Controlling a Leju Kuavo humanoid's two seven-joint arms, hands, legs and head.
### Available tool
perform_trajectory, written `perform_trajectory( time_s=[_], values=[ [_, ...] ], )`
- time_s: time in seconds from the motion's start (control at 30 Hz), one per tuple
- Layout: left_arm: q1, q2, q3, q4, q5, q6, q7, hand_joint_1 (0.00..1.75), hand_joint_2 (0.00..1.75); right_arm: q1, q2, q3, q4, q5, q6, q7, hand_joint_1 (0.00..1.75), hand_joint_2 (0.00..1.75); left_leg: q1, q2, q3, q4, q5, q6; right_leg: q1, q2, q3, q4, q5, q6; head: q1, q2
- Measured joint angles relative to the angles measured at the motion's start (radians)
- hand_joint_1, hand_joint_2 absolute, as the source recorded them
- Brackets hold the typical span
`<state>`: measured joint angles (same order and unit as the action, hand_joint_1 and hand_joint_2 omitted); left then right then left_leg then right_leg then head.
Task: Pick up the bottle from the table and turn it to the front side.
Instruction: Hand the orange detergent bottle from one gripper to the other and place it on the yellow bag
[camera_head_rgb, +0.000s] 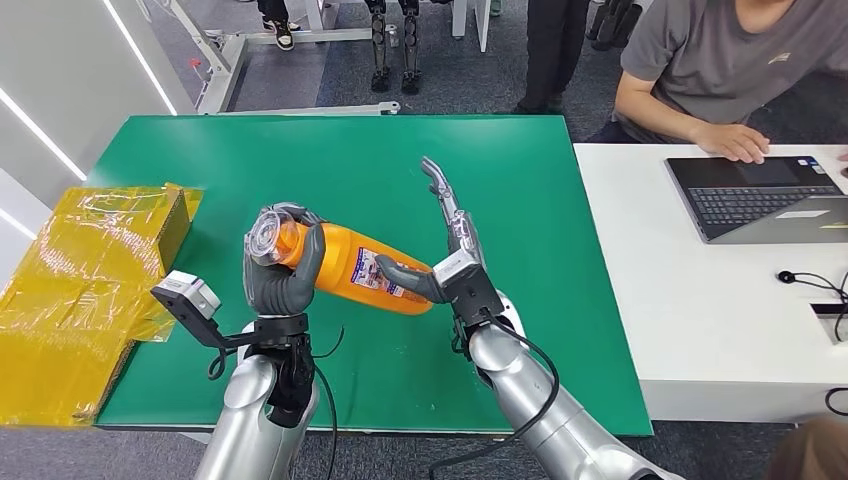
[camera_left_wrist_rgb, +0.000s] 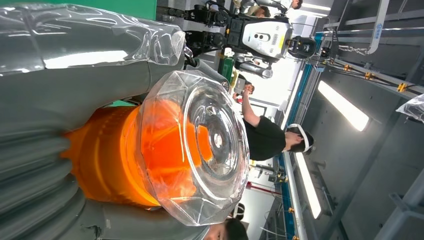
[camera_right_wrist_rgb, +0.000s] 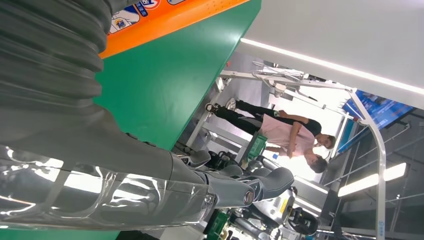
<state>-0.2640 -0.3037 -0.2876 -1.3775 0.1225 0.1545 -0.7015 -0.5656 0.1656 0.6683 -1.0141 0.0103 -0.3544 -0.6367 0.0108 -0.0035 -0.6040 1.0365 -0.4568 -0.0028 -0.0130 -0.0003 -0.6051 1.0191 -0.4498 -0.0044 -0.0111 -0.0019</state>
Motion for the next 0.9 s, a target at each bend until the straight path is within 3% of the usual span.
perform_trajectory(
  time_s=[0.9],
  values=[
    [0.000, 0.000, 0.000, 0.000, 0.000, 0.000, 0.000, 1.75, 1.75, 0.000, -0.002, 0.000, 0.000, 0.000, 0.000, 0.000, 0.00, 1.75, 0.000, 0.000, 0.000, 0.000, 0.000, 0.000, 0.000, 0.000, 0.000, 0.000, 0.000, 0.000, 0.000, 0.000]
  ],
)
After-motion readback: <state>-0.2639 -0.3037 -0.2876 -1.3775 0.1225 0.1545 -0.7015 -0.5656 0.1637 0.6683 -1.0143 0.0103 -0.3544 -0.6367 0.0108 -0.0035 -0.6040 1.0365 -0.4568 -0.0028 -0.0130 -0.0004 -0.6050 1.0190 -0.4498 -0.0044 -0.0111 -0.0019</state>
